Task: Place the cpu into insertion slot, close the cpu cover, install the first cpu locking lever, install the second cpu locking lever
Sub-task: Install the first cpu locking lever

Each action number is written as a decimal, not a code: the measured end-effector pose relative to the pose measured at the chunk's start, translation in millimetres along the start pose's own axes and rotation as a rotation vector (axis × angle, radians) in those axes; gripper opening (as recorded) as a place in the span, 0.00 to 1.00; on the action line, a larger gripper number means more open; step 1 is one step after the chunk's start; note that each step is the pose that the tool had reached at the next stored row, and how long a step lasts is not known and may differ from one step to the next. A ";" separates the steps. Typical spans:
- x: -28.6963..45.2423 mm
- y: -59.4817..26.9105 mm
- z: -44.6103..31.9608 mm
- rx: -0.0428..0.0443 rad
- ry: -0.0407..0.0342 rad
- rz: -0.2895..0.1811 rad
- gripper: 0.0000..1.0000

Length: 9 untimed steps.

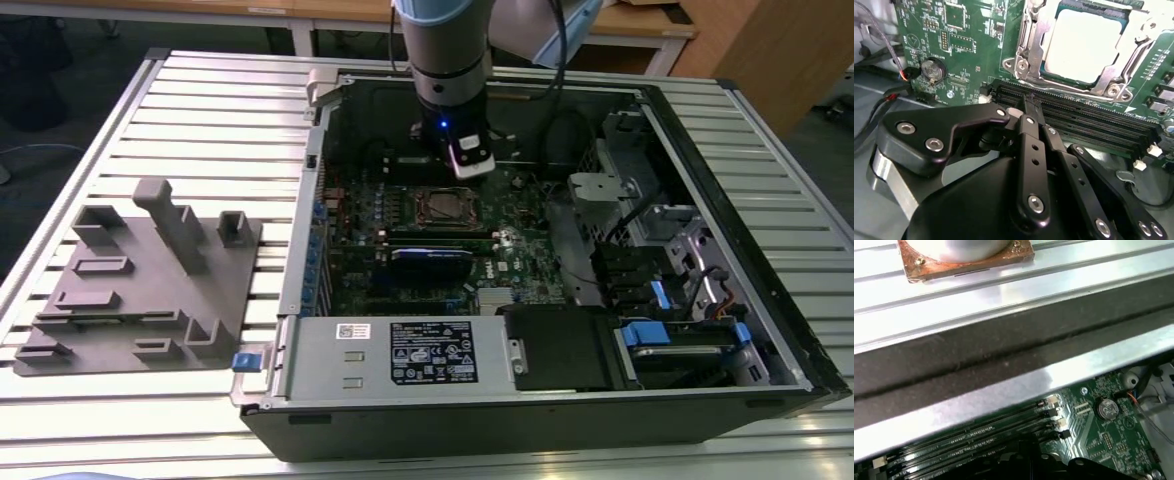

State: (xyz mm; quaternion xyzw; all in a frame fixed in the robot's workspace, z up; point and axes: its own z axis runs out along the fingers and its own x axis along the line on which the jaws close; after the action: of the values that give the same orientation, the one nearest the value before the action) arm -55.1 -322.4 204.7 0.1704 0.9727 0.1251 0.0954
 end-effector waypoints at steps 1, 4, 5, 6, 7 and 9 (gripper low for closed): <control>0.0 0.0 -0.4 0.0080 -0.0035 0.002 0.11; -0.1 0.2 -0.7 0.0393 -0.0169 0.007 0.11; -0.2 0.2 -0.7 0.0502 -0.0215 0.009 0.11; -0.2 0.2 -0.8 0.0610 -0.0259 0.010 0.11; -0.2 0.2 -0.8 0.0710 -0.0300 0.011 0.11; -0.2 0.2 -0.7 0.0791 -0.0334 0.011 0.11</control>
State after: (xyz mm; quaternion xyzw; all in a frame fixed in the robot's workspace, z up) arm -55.0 -322.4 205.4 0.1816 0.9742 0.0842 0.1040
